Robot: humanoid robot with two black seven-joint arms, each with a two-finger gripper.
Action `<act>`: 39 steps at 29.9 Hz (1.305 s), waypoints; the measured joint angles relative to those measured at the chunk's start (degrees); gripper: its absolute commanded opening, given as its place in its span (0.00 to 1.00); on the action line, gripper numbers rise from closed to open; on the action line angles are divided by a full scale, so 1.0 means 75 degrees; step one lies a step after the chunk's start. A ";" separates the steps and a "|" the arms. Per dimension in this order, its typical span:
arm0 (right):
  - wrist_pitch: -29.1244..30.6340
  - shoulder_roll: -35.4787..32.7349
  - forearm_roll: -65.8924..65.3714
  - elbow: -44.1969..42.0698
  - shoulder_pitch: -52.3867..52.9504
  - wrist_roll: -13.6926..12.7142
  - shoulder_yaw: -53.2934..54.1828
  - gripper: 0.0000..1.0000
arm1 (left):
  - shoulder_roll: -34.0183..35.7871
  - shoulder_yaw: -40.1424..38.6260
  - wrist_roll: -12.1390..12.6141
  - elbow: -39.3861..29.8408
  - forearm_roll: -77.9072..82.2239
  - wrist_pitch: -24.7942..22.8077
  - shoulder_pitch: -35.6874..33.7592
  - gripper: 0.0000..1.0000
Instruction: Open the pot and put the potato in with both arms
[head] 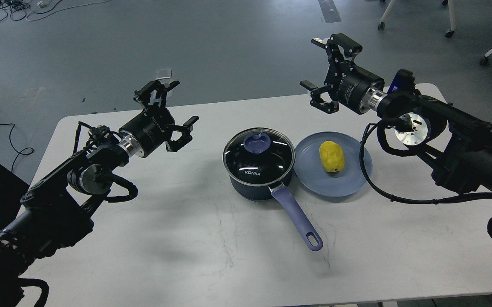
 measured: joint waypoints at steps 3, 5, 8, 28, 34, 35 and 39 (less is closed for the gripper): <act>-0.0017 0.0001 0.0000 -0.0020 0.0000 0.0000 -0.0084 1.00 | 0.0043 0.0043 0.0039 -0.0017 0.0098 -0.0077 -0.0015 0.98; -0.0018 0.0001 0.0000 -0.0023 0.0000 0.0000 -0.0126 1.00 | 0.0045 0.0050 0.0034 -0.0049 0.0304 -0.0090 -0.0027 0.98; -0.0014 -0.0009 -0.0003 -0.0011 0.0012 0.0000 -0.0268 1.00 | 0.0042 0.0037 -0.0088 -0.0078 0.0845 -0.0060 -0.0038 0.98; -0.0320 -0.0181 0.0419 -0.0529 -0.0251 0.0001 0.1210 1.00 | -0.0470 0.1121 -0.2510 -0.1729 1.1025 0.5461 -0.0588 0.98; -0.0339 -0.0310 0.0432 -0.0856 -0.0367 0.0000 0.1363 1.00 | -0.0616 0.2526 -0.2779 -0.1678 1.3713 0.6970 -0.0990 0.98; -0.0344 -0.0326 0.0436 -0.0874 -0.0407 0.0000 0.1368 1.00 | -0.0626 0.2634 -0.2779 -0.1667 1.3958 0.7018 -0.1025 0.98; -0.0451 -0.0415 0.0558 -0.0894 -0.0594 0.0000 0.1373 1.00 | -0.0794 0.2931 -0.2780 -0.1226 1.4450 0.7061 -0.1142 0.98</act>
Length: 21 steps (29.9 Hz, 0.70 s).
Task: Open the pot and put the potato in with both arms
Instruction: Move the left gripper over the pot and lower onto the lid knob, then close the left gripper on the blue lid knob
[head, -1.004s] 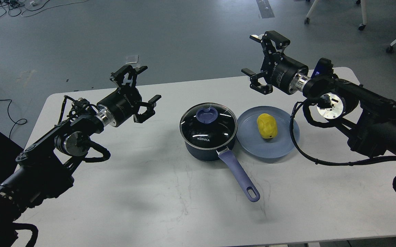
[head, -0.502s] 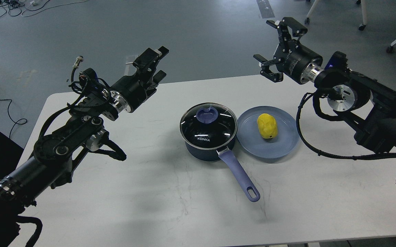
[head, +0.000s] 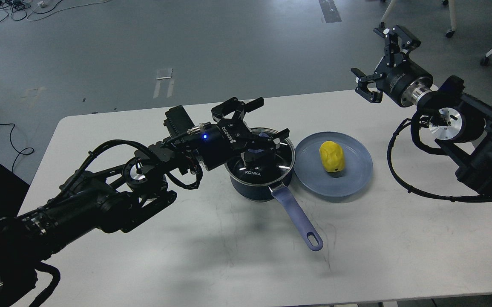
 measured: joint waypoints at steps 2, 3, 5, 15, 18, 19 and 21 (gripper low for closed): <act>-0.0053 -0.0026 0.0049 -0.0001 -0.0048 0.0000 0.0001 1.00 | -0.0101 0.0207 0.0001 0.0335 0.0030 0.0001 -0.0095 0.98; -0.0085 -0.0037 0.0066 0.0001 -0.0071 0.0000 0.0001 1.00 | -0.0179 0.0418 0.0001 0.0559 0.0031 0.0004 -0.0167 0.98; -0.0131 -0.0085 0.0080 0.0007 -0.0097 0.0000 0.0001 1.00 | -0.0327 0.0767 0.0002 0.0883 0.0030 0.0003 -0.0266 0.98; -0.0164 -0.0249 0.0087 0.0024 -0.0132 0.0000 -0.0012 1.00 | -0.0493 0.1045 -0.0046 0.1059 -0.0008 0.0003 -0.0236 0.98; -0.0171 -0.0257 0.0087 0.0030 -0.0151 0.0000 -0.0012 1.00 | -0.0505 0.1049 -0.0046 0.1077 -0.0032 -0.0034 -0.0217 0.98; -0.0174 -0.0257 0.0087 0.0043 -0.0165 0.0000 -0.0012 1.00 | -0.0508 0.1054 -0.0046 0.1096 -0.0041 -0.0049 -0.0211 0.98; -0.0176 -0.0257 0.0087 0.0060 -0.0186 0.0000 -0.0013 1.00 | -0.0515 0.1058 -0.0046 0.1167 -0.0068 -0.0071 -0.0202 0.98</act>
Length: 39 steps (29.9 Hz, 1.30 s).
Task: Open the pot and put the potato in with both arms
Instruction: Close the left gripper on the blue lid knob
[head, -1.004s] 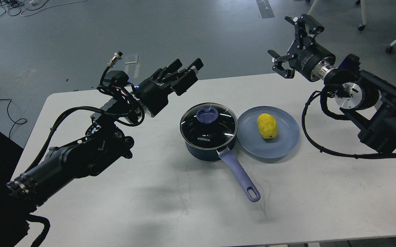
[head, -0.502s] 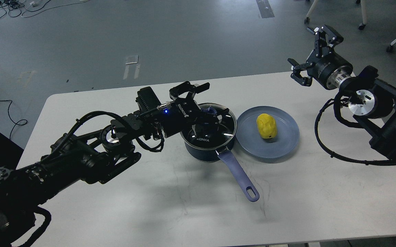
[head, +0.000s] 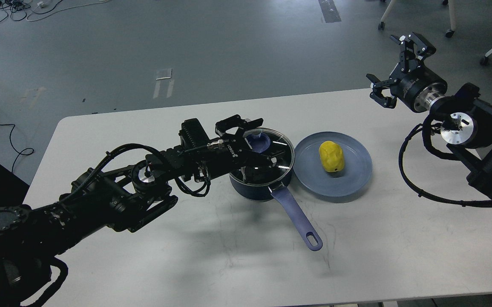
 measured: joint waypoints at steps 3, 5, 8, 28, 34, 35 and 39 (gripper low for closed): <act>0.0000 0.0000 0.0000 0.0009 -0.0020 0.0002 -0.0005 1.00 | -0.0004 0.0008 -0.0006 0.0141 -0.0082 -0.0051 0.0027 0.98; -0.0001 0.0000 0.0000 0.0017 -0.0043 0.0009 -0.0010 1.00 | -0.0004 0.0025 -0.0010 0.0201 -0.0194 -0.0128 0.0031 0.98; -0.0001 0.0000 0.0000 0.0019 -0.0061 0.0014 -0.0011 1.00 | 0.0010 0.0037 -0.0015 0.0227 -0.0331 -0.0199 0.0032 0.98; -0.0014 0.0004 -0.0012 -0.0002 -0.0177 0.0069 -0.0047 1.00 | -0.0008 0.0306 -0.0027 0.0441 -0.0648 -0.0373 0.0045 0.77; -0.0087 -0.0008 -0.0012 -0.0003 -0.0214 0.0071 -0.0122 1.00 | 0.0005 0.0437 -0.0053 0.0444 -0.0652 -0.0382 0.0065 0.71; -0.0097 -0.0008 -0.0013 -0.0003 -0.0215 0.0071 -0.0130 1.00 | 0.0005 0.0470 -0.0064 0.0444 -0.0651 -0.0381 0.0065 0.70; -0.0118 -0.0009 -0.0013 -0.0003 -0.0226 0.0071 -0.0141 1.00 | 0.0009 0.0518 -0.0074 0.0444 -0.0654 -0.0380 0.0064 0.64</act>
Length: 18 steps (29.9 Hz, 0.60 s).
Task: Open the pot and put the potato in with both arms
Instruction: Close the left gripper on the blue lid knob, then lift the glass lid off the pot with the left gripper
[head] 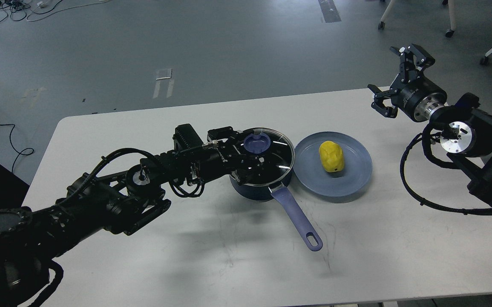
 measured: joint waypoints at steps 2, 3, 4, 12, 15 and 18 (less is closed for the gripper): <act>-0.0001 0.0000 0.0000 0.0000 -0.0001 0.0000 0.0000 1.00 | 0.0002 0.0004 -0.0001 0.0000 0.0000 0.0001 -0.0004 0.64; -0.0006 0.0000 0.0000 0.0000 -0.0002 0.0000 0.0000 1.00 | 0.0002 0.0005 -0.0002 0.0000 0.0000 0.0001 -0.0008 0.63; -0.0018 0.0000 0.0000 0.0000 -0.0002 0.0000 0.0000 1.00 | 0.0002 0.0007 -0.0003 0.0000 0.0000 0.0001 -0.0015 0.63; -0.0082 0.0006 0.0000 0.0012 -0.0002 0.0000 0.0000 1.00 | 0.0041 0.0006 -0.0007 -0.0030 -0.0158 0.0003 -0.0037 0.61; -0.0092 0.0006 0.0000 0.0012 0.0004 0.0000 0.0000 1.00 | 0.0051 0.0003 -0.0006 -0.0083 -0.0383 0.0004 -0.0037 0.61; -0.0092 0.0005 0.0000 0.0013 0.0009 0.0000 0.0001 1.00 | 0.0063 0.0003 -0.0006 -0.0114 -0.0547 0.0008 -0.0059 0.61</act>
